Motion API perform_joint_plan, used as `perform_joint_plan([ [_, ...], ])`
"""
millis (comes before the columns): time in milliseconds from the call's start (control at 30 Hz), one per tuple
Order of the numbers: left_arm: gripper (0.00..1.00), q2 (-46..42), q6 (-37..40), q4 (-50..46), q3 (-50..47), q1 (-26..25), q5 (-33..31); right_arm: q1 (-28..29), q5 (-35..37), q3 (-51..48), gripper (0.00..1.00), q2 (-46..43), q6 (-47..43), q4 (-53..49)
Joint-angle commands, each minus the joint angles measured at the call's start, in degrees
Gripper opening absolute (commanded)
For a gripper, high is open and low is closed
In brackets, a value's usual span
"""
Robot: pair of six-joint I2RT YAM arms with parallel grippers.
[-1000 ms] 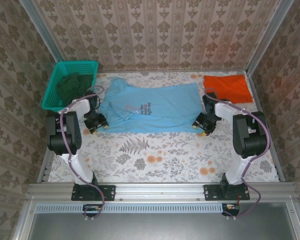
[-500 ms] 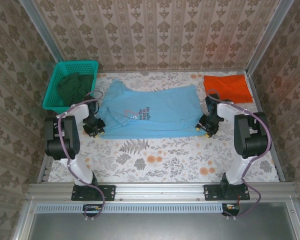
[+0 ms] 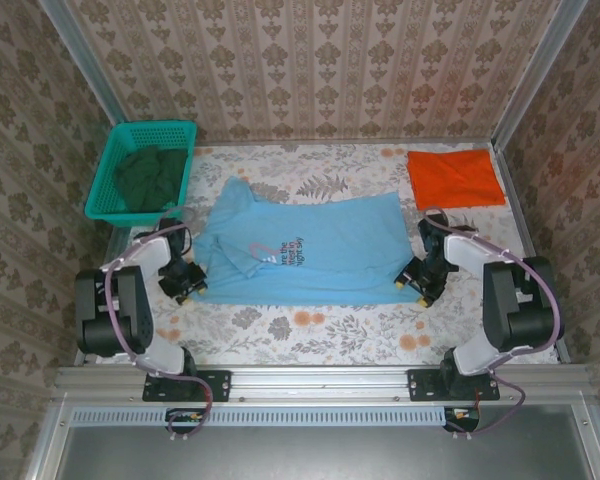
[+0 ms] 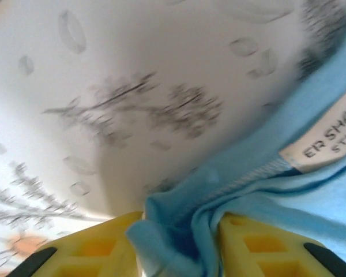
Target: Fold and stack the t-shirts
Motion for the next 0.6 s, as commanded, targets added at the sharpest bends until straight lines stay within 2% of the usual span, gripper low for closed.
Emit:
perform_joint_plan([
  [0, 0.46, -3.7, -1.3, -4.48, 0.29, 2.5, -3.62, -0.75, 2.16, -3.24, 0.66, -2.7, 1.79, -4.17],
  [133, 0.58, -8.37, -1.29, -8.72, 4.84, 2.77, -4.5, -0.73, 2.26, -1.19, 0.7, -7.91, 2.34, -6.11],
  [233, 0.58, -11.96, -0.83, -10.88, 8.84, 0.32, -4.84, -0.74, 2.74, 1.5, 0.71, -12.99, 2.32, -7.22],
  [367, 0.54, -12.62, 0.35, -11.2, 12.75, -7.17, -2.8, -0.74, 5.38, 4.16, 0.7, -16.28, 2.2, -8.67],
  [433, 0.46, -11.01, 1.31, -9.72, 13.09, -11.92, -0.23, -0.74, 6.64, 4.88, 0.59, -16.34, 1.21, -7.64],
  [567, 0.29, -7.68, 0.47, -4.09, 9.79, -18.05, 5.72, -0.73, 4.7, 7.39, 0.23, -10.78, -1.3, -4.86],
])
